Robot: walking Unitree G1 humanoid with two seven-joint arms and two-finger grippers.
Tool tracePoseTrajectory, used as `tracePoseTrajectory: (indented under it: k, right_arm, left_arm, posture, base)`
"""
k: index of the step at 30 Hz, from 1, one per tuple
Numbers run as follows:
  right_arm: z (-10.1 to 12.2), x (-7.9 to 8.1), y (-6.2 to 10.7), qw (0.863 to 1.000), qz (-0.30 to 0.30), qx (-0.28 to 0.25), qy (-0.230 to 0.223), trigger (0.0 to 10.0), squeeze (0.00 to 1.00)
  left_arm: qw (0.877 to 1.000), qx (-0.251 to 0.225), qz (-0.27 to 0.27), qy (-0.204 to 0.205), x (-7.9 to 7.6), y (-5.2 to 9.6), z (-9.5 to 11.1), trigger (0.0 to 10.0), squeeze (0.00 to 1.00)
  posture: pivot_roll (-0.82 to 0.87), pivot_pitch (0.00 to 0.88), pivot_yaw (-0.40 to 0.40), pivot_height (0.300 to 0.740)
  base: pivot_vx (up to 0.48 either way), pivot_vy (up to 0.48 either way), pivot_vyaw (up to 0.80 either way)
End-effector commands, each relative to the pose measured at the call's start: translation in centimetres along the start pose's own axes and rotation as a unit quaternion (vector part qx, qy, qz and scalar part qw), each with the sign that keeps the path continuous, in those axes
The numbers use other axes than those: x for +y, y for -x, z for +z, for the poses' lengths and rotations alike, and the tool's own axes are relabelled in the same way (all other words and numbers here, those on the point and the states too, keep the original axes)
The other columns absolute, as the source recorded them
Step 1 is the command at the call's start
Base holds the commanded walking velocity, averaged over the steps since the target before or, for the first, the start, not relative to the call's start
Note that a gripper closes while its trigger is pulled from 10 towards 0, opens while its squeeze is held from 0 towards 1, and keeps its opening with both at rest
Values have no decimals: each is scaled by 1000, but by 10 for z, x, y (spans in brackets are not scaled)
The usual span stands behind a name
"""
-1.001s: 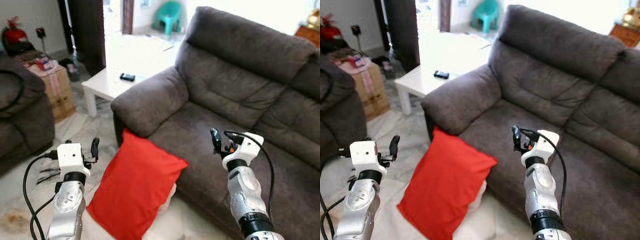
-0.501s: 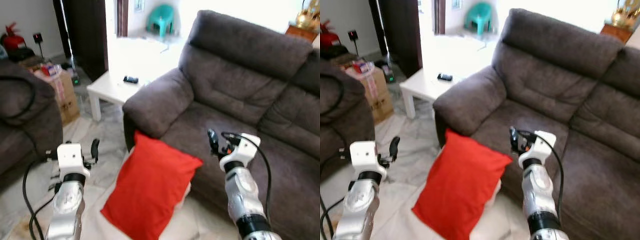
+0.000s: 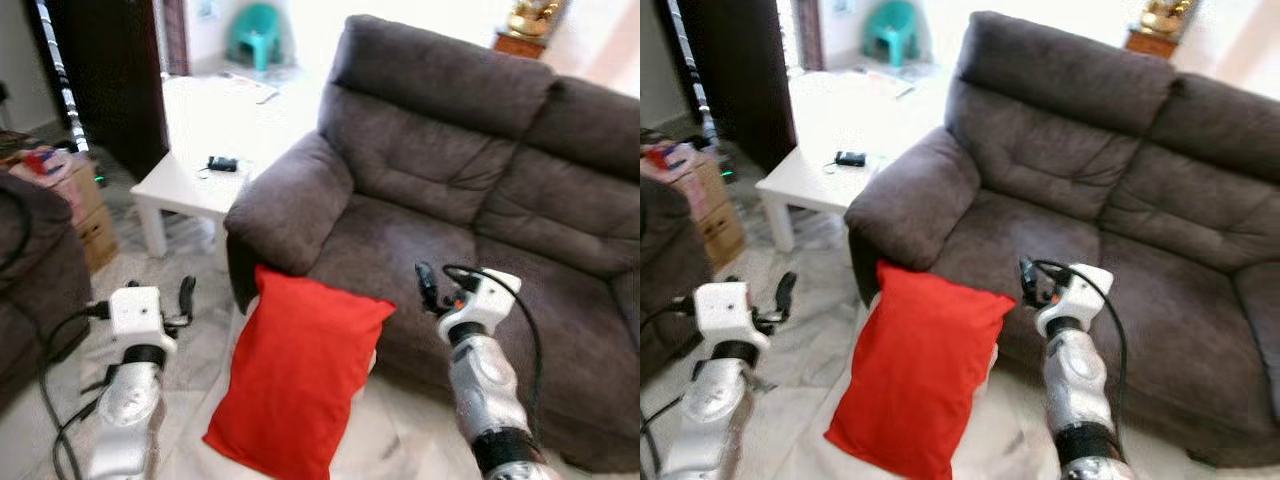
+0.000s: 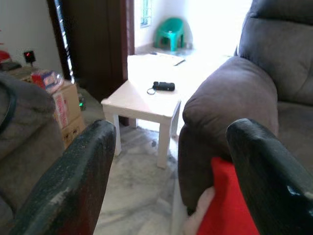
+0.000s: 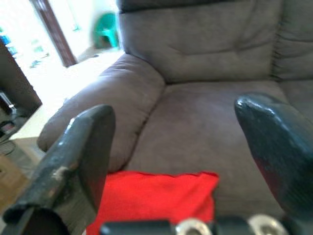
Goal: Move the pillow to the sofa from floor
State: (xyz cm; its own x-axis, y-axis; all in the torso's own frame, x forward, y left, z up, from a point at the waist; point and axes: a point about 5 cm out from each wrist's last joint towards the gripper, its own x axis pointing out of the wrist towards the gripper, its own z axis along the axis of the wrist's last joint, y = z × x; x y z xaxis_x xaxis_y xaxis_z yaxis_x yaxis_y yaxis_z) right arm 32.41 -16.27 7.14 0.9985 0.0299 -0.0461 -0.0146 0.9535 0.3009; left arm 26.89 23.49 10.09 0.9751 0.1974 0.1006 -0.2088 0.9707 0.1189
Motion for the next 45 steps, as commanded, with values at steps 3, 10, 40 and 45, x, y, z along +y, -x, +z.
tracePoseTrajectory:
  k: [3, 10, 40, 45]
  right_arm:
    - [6, -13, 1, 1000, -17, -3, 12, 10000, 0]
    - [7, -13, 0, 1000, -18, -4, 14, 10000, 0]
    - [2, -12, 1, 999, -36, -1, 15, 10000, 0]
    - [-10, -4, 7, 999, -48, 3, 0, 10000, 0]
  left_arm:
    - [1000, -3, -16, 16, -11, -1, 4, 10000, 0]
    - [1000, -2, -20, 15, -12, -1, 4, 10000, 0]
    - [997, -1, -81, -4, -19, -3, 9, 10000, 0]
    - [995, 6, -95, -19, -11, -10, 11, 10000, 0]
  posture:
    - [204, 0, -148, 740]
    - [202, 0, -146, 740]
    - [234, 0, -106, 740]
    - [222, 0, -44, 740]
  base:
    - [0, 287, -788]
    - [0, 395, -787]
    - [0, 265, -169]
    - [0, 0, 0]
